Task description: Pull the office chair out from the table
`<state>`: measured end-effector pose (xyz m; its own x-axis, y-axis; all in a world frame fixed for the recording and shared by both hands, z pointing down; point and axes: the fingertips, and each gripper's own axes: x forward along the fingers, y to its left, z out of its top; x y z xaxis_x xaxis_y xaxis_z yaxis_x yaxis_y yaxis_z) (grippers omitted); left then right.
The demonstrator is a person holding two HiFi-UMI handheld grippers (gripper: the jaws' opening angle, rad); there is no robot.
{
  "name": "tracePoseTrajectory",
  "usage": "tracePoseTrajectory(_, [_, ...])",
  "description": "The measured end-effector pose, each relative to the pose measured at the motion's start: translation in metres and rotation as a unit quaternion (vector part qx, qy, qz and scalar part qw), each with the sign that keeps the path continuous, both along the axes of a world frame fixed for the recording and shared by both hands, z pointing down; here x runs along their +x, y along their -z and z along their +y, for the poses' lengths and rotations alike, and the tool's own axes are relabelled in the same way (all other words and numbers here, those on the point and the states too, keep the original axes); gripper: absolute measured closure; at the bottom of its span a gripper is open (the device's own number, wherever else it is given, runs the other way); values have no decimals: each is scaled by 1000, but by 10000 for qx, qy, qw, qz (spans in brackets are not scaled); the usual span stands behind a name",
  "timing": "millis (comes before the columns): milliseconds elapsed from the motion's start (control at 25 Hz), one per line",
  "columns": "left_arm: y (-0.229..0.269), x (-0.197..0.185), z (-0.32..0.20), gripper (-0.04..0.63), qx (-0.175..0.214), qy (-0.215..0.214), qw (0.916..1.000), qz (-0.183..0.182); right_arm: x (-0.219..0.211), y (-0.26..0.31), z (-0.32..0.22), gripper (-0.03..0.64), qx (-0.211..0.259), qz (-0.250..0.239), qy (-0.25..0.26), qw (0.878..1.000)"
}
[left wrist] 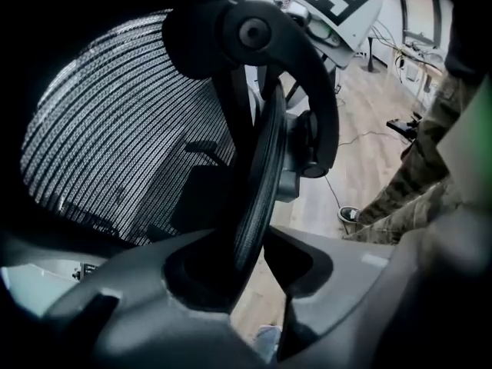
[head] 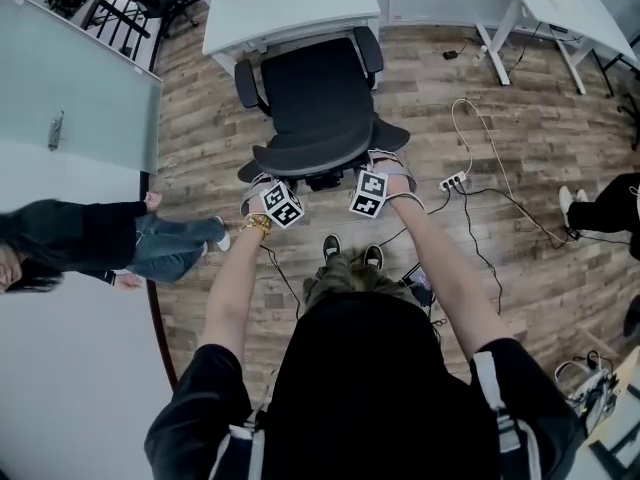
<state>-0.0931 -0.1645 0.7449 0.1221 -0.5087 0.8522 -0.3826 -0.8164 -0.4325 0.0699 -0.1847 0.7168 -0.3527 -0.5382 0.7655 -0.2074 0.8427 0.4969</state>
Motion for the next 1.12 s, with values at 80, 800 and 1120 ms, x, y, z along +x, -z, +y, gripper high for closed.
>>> tracePoseTrajectory(80, [1, 0, 2, 445, 31, 4, 10000, 3, 0, 1, 3, 491, 16, -3, -6, 10000])
tracePoseTrajectory(800, [1, -12, 21, 442, 149, -173, 9997, -29, -10, -3, 30, 491, -60, 72, -249, 9996])
tracePoseTrajectory(1120, [-4, -16, 47, 439, 227, -233, 9995, 8, -16, -6, 57, 491, -68, 103, -383, 9992])
